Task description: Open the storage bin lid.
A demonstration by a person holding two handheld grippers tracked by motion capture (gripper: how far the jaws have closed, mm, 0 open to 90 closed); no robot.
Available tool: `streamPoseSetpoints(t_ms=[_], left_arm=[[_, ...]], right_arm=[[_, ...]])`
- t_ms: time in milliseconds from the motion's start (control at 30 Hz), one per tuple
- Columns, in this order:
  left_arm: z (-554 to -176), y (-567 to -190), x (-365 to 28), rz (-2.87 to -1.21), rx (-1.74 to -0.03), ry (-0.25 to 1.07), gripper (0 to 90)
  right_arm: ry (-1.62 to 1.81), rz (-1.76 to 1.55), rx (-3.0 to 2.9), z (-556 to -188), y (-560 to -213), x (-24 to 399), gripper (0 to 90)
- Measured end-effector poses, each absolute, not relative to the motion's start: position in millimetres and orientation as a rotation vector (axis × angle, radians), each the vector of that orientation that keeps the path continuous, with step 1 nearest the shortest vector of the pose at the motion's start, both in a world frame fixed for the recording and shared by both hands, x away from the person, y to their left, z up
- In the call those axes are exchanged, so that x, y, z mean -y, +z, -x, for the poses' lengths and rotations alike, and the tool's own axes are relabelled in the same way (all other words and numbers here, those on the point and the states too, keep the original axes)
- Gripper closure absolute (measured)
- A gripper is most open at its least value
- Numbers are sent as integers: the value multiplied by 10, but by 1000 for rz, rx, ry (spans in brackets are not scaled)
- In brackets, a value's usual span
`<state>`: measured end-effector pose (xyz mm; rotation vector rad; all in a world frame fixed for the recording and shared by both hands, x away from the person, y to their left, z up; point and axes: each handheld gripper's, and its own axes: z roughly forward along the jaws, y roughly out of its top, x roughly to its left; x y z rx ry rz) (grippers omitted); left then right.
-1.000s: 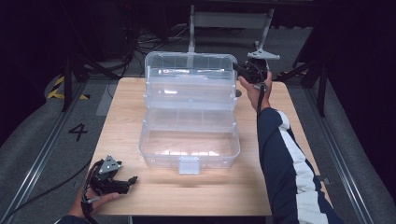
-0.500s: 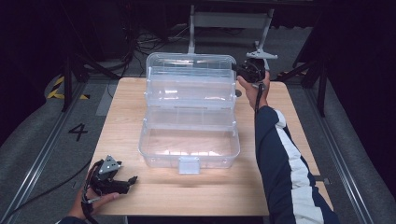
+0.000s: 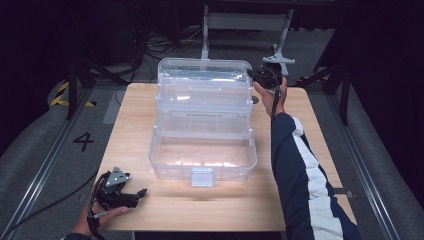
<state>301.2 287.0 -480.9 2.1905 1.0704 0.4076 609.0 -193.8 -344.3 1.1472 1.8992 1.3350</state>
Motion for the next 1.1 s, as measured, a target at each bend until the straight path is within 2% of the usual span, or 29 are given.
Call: streamPoseSetpoints(t_ms=[1100], left_arm=[[-3006, -4818, -2867, -2175, -1074, 409, 145]], right_arm=[[1290, -1229, -1927, -6218, -3635, 1901, 768]])
